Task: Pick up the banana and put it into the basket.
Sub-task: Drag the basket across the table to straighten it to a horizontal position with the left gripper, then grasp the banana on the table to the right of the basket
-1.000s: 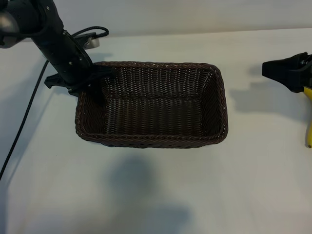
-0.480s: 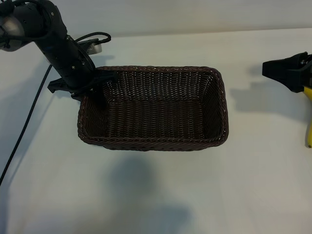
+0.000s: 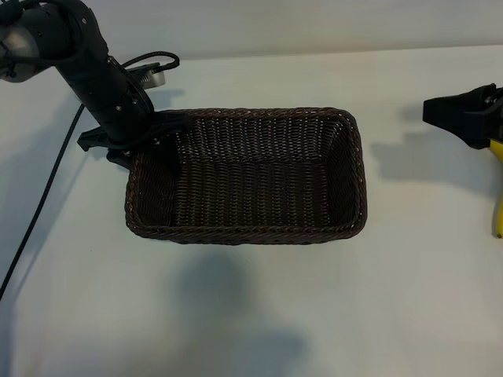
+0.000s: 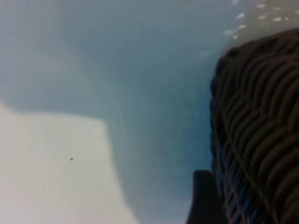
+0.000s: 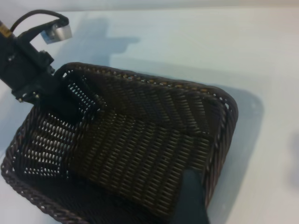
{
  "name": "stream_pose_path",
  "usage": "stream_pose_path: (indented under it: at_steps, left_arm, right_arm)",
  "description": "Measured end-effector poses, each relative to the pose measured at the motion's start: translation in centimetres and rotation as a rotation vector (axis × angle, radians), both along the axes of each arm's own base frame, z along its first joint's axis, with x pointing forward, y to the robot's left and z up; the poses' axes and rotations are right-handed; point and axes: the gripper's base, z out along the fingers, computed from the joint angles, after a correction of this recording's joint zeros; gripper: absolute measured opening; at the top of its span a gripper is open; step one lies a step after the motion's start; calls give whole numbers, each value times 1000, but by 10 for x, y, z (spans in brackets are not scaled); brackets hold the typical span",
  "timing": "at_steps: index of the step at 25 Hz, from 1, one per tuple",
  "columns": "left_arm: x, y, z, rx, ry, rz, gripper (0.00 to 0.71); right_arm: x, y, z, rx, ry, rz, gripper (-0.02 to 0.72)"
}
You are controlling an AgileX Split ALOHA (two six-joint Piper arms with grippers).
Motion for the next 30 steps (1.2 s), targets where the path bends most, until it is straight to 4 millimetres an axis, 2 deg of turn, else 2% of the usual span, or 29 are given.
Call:
stream_pose_path:
  at_steps: [3, 15, 23, 30]
  left_arm:
    - [-2, 0, 0, 6, 24, 3, 555]
    - [-3, 5, 5, 58, 39, 6, 561]
    - [1, 7, 40, 76, -48, 27, 561]
    - [1, 10, 55, 99, -96, 24, 561]
  right_arm:
    - [0, 0, 0, 0, 0, 0, 571]
    - [0, 0, 0, 0, 0, 0, 571]
    - [0, 0, 0, -1, 0, -1, 571]
    - [0, 0, 0, -1, 0, 0, 571]
